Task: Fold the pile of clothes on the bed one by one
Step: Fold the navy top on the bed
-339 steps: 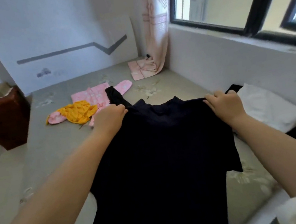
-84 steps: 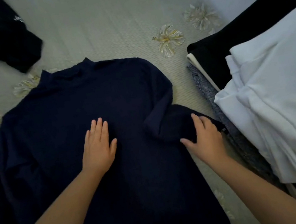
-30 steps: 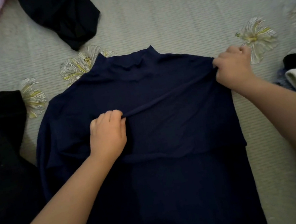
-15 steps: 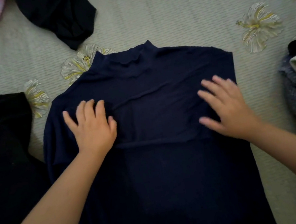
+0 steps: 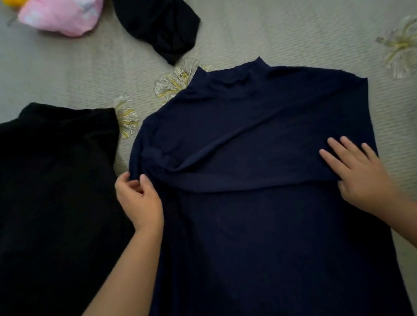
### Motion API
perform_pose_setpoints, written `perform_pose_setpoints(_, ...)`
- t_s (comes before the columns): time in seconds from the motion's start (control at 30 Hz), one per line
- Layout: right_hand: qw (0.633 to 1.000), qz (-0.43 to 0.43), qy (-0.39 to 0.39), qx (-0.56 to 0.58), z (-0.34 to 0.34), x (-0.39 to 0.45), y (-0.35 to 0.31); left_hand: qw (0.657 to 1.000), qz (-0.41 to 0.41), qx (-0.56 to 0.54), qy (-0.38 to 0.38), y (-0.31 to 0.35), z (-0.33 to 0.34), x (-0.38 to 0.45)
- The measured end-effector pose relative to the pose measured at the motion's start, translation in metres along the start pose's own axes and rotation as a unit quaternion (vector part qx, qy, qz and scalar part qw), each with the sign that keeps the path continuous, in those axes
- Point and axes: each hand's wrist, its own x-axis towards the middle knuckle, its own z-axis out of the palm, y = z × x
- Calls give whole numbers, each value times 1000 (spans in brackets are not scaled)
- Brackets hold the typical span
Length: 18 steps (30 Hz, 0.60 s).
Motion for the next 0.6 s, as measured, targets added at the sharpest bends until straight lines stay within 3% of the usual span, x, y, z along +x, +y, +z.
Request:
perform_pose_setpoints(0.07,996,14,-81,-24,-4,2,-4,986,115,93,-71,-3,-2,4)
perform_pose_setpoints(0.13,994,6,-105,-21,-8,4,-5,963,173,171,-113,-3,1,10)
perform_pose_setpoints(0.23,992,-23,10,123,-23,24,-21,954,142,212,-158,5,7,32)
perform_pose_setpoints(0.33,990,-20,64,120,-30,60,-42,918,172,266,-238,13,10,56)
perform_pose_setpoints(0.43,999,-4,35,35,-31,102,-48,924,220,152,-271,20,8,69)
perform_pose_setpoints(0.53,1000,29,7,-5,-36,133,-37,945,112,-5,-307,25,0,82)
perform_pose_setpoints(0.6,999,34,-1,2,-42,146,-33,953,42,-33,-297,21,-1,92)
